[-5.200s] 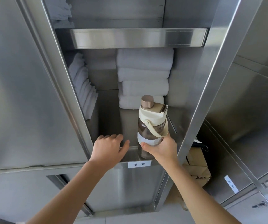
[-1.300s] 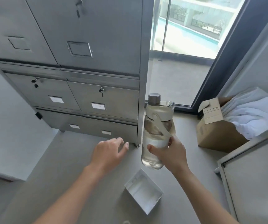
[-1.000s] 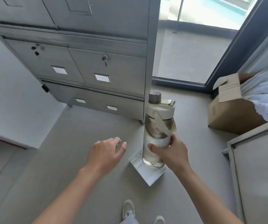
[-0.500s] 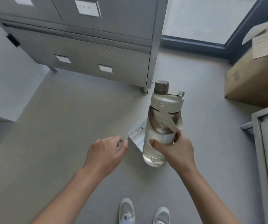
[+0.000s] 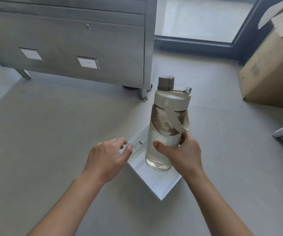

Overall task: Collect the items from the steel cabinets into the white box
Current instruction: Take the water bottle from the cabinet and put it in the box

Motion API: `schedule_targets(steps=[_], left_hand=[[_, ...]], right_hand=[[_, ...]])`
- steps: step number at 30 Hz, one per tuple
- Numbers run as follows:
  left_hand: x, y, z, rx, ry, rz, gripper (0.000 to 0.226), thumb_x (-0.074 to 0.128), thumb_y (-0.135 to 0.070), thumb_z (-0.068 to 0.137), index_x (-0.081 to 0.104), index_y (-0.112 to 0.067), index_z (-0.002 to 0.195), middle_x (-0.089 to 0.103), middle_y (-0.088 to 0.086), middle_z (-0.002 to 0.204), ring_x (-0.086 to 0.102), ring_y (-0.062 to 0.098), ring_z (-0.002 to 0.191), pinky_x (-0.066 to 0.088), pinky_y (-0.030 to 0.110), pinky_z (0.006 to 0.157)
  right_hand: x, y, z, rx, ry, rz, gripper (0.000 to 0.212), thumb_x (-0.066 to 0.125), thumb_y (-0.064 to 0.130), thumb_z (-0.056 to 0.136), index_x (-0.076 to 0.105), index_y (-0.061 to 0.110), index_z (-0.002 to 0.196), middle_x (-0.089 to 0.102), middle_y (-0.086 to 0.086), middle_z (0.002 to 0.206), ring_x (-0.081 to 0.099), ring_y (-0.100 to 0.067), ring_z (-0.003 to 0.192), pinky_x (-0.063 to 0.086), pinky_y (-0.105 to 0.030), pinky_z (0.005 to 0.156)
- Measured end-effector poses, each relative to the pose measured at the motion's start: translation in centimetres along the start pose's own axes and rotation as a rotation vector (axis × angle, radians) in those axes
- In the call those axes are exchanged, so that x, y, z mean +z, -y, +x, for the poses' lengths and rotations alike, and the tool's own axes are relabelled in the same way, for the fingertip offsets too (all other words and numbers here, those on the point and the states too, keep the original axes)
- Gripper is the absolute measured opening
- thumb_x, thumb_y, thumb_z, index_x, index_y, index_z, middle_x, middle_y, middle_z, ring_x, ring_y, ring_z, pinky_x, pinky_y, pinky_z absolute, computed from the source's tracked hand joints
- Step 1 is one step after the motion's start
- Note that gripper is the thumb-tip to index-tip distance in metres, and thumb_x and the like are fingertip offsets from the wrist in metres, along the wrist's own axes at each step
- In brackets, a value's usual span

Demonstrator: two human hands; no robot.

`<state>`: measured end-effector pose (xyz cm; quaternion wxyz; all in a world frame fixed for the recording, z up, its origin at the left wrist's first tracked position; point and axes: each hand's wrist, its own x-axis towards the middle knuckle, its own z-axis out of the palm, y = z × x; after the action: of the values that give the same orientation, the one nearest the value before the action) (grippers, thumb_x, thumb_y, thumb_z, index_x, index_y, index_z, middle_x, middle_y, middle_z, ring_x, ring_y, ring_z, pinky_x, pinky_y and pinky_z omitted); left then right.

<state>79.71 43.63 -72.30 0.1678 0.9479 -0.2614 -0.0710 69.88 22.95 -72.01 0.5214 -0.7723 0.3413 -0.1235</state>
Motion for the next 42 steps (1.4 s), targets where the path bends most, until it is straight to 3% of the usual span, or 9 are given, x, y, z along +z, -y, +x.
schedule_targets(steps=[6, 10, 14, 21, 26, 30, 36, 42], left_hand=[[3.7, 0.6, 3.0, 0.082, -0.109, -0.044, 0.047, 0.025, -0.066, 0.093, 0.059, -0.034, 0.094, 0.065, -0.017, 0.087, 0.063, 0.009, 0.079, 0.045, 0.030, 0.068], [3.5, 0.7, 4.6, 0.111, -0.161, -0.118, 0.050, 0.023, -0.067, 0.090, 0.061, -0.035, 0.093, 0.064, -0.020, 0.085, 0.058, -0.002, 0.071, 0.042, 0.026, 0.063], [3.6, 1.5, 4.1, 0.076, -0.076, -0.136, 0.055, 0.020, -0.071, 0.087, 0.060, -0.035, 0.092, 0.064, -0.019, 0.085, 0.060, 0.001, 0.077, 0.049, 0.029, 0.069], [5.9, 3.8, 4.8, 0.080, 0.075, -0.036, 0.050, 0.028, -0.067, 0.094, 0.062, -0.031, 0.093, 0.068, -0.016, 0.091, 0.063, 0.013, 0.083, 0.049, 0.032, 0.071], [7.4, 3.9, 5.5, 0.053, 0.183, -0.043, 0.045, 0.033, -0.063, 0.096, 0.053, -0.031, 0.073, 0.064, -0.012, 0.080, 0.059, 0.018, 0.079, 0.042, 0.032, 0.065], [8.2, 4.2, 5.6, 0.071, 0.213, -0.043, 0.047, 0.033, -0.064, 0.095, 0.054, -0.028, 0.073, 0.061, -0.006, 0.073, 0.058, 0.020, 0.074, 0.043, 0.032, 0.064], [9.6, 5.7, 4.7, 0.089, 0.257, 0.039, 0.048, 0.034, -0.064, 0.095, 0.053, -0.026, 0.074, 0.057, -0.004, 0.069, 0.053, 0.019, 0.070, 0.033, 0.031, 0.056], [9.6, 6.8, 4.8, 0.090, 0.223, 0.006, 0.045, 0.034, -0.065, 0.094, 0.045, -0.032, 0.065, 0.059, -0.005, 0.068, 0.054, 0.018, 0.067, 0.038, 0.031, 0.058]], right_hand=[[0.6, -2.5, 4.0, -0.113, -0.047, -0.044, 0.060, 0.084, 0.064, 0.044, 0.062, 0.043, 0.097, 0.069, 0.036, 0.090, 0.066, 0.010, 0.082, 0.053, -0.021, 0.070], [0.5, -2.7, 4.9, -0.172, -0.073, -0.069, 0.061, 0.083, 0.064, 0.044, 0.062, 0.042, 0.097, 0.066, 0.040, 0.093, 0.065, 0.012, 0.083, 0.053, -0.020, 0.070], [1.1, -3.2, 4.7, -0.155, -0.041, -0.077, 0.064, 0.085, 0.062, 0.045, 0.064, 0.043, 0.102, 0.068, 0.038, 0.093, 0.066, 0.012, 0.083, 0.054, -0.021, 0.071], [3.1, -6.2, 5.4, -0.171, 0.076, -0.217, 0.067, 0.082, 0.066, 0.046, 0.062, 0.042, 0.105, 0.070, 0.030, 0.090, 0.065, 0.007, 0.083, 0.055, -0.025, 0.072], [6.4, -9.5, 6.7, -0.114, 0.113, -0.264, 0.070, 0.078, 0.068, 0.046, 0.064, 0.038, 0.108, 0.072, 0.021, 0.090, 0.068, -0.005, 0.087, 0.056, -0.031, 0.075], [9.7, -12.7, 7.8, -0.088, 0.170, -0.306, 0.064, 0.077, 0.071, 0.049, 0.062, 0.041, 0.104, 0.070, 0.023, 0.088, 0.066, -0.002, 0.083, 0.050, -0.024, 0.068], [12.8, -17.2, 8.7, -0.030, 0.283, -0.488, 0.067, 0.074, 0.077, 0.047, 0.061, 0.039, 0.101, 0.071, 0.018, 0.091, 0.067, -0.008, 0.087, 0.056, -0.033, 0.077], [13.7, -19.4, 7.2, 0.010, 0.381, -0.596, 0.073, 0.071, 0.077, 0.048, 0.058, 0.038, 0.108, 0.070, 0.013, 0.092, 0.066, -0.014, 0.089, 0.056, -0.035, 0.078]])
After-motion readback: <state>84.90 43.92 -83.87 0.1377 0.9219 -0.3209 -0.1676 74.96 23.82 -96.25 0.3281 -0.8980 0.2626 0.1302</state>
